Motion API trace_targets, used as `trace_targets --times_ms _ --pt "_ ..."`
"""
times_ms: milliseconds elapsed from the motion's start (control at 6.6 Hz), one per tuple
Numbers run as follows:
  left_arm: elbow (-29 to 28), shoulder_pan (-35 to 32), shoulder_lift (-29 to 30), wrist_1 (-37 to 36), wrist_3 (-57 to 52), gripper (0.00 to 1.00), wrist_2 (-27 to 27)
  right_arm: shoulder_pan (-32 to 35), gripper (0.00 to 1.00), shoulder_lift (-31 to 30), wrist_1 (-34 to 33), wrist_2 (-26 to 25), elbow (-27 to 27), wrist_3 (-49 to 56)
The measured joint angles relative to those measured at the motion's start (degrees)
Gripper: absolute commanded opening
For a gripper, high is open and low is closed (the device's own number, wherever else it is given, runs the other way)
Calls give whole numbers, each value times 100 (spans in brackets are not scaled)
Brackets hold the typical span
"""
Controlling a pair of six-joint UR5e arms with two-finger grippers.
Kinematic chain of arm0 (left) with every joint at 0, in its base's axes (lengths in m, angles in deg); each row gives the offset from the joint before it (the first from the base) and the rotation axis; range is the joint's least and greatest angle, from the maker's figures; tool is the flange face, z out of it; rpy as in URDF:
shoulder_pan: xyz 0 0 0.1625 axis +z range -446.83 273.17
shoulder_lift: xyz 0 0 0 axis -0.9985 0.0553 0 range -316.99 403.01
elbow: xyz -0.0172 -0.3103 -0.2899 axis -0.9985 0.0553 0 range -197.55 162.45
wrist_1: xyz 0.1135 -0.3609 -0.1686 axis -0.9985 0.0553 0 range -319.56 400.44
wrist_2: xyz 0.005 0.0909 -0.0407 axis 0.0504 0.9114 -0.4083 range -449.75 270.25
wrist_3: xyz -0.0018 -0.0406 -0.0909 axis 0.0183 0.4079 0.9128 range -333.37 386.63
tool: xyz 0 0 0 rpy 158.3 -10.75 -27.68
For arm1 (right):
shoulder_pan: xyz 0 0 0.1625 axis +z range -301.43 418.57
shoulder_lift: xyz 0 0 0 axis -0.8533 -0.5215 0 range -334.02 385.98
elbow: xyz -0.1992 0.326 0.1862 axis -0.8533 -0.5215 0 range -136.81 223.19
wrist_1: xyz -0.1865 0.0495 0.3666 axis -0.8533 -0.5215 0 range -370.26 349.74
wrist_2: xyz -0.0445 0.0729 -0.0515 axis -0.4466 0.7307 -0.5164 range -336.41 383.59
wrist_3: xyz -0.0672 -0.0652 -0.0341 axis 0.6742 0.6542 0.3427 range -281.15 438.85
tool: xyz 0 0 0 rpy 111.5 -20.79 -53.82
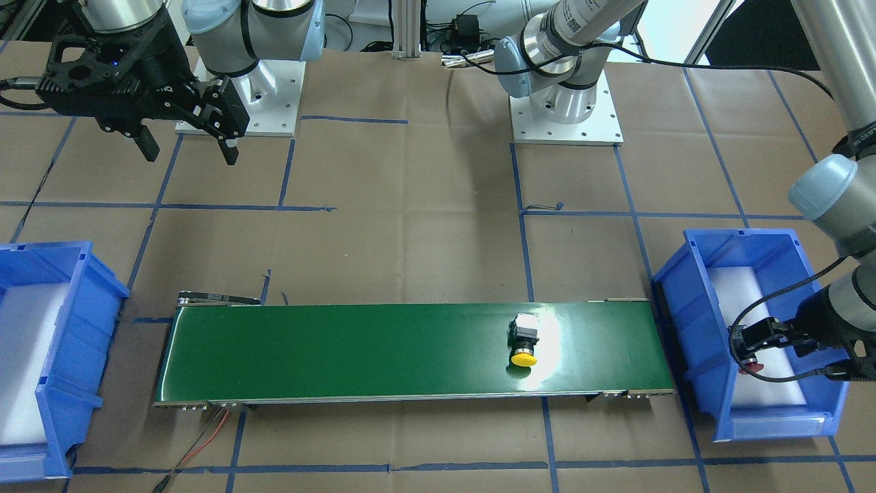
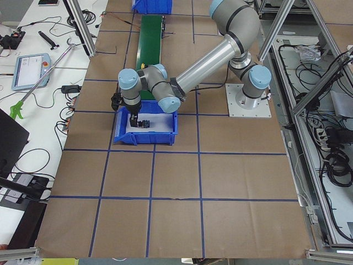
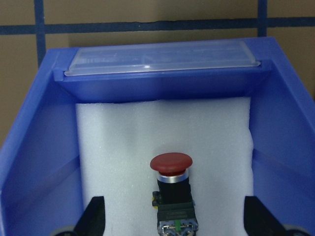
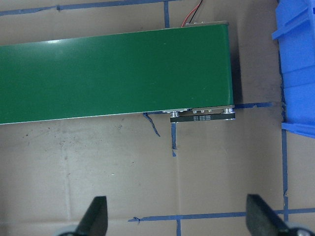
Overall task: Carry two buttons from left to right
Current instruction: 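Grasp the red-capped button with the left gripper while the right gripper moves over the belt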
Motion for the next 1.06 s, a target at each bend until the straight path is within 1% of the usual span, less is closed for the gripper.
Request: trace_targets --times_ms 303,606,758,909,1061 --pt "339 34 30 -413 0 100 -2 -1 100 6 -2 0 0 15" --pt "442 49 71 -535 0 100 2 -10 100 19 2 -2 6 18" --pt "470 50 118 -550 2 95 7 -19 100 37 -11 -6 11 18" --pt "483 49 141 -555 8 75 10 -24 100 61 -35 -7 26 14" --pt "487 44 150 -557 14 48 11 -27 100 123 -52 -11 87 -1"
